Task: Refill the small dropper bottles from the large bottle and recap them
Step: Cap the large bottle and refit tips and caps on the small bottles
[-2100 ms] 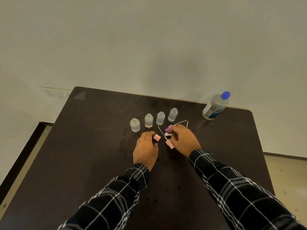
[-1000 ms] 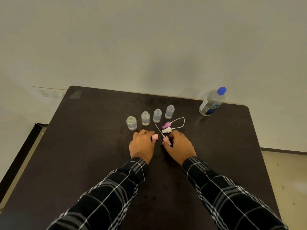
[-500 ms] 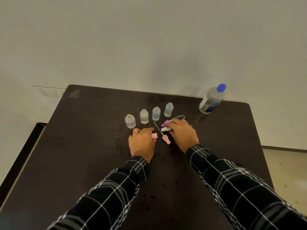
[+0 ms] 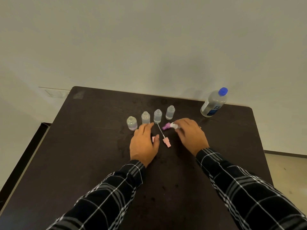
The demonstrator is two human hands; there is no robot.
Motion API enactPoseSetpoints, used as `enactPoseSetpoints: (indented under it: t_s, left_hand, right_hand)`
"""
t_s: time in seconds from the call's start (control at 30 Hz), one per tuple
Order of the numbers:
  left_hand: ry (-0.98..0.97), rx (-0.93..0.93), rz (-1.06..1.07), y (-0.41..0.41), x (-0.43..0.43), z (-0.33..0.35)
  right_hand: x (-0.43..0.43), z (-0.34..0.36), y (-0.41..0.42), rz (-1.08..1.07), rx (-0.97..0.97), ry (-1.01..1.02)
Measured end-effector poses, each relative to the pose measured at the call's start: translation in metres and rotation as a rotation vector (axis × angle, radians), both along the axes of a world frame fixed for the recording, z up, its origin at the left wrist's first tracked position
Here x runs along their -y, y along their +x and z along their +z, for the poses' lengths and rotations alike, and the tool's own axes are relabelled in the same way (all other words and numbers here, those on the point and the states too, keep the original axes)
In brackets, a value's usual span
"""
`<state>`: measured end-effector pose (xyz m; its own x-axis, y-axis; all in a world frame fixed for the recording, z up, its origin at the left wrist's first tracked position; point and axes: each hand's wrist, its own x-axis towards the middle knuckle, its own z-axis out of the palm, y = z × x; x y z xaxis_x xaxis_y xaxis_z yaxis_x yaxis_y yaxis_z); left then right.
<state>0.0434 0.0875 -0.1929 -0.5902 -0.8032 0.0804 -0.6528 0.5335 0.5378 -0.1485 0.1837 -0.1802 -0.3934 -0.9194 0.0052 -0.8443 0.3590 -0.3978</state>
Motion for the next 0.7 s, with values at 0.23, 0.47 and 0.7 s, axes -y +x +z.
enactPoseSetpoints:
  t_s: [0.23,0.47,0.7]
  left_hand:
    - [0.065,-0.277,-0.060,-0.050,0.003,0.026]
    - [0.169,-0.192,-0.031,-0.089,-0.008,0.025]
    - [0.274,-0.031,-0.058,-0.098,-0.007,0.022]
  right_hand:
    - [0.007,0.050,-0.012,-0.460,0.511,-0.772]
    - [0.037,0.073,-0.016,-0.356,0.614,-0.762]
    - [0.042,0.065,-0.016,-0.333,0.556,-0.625]
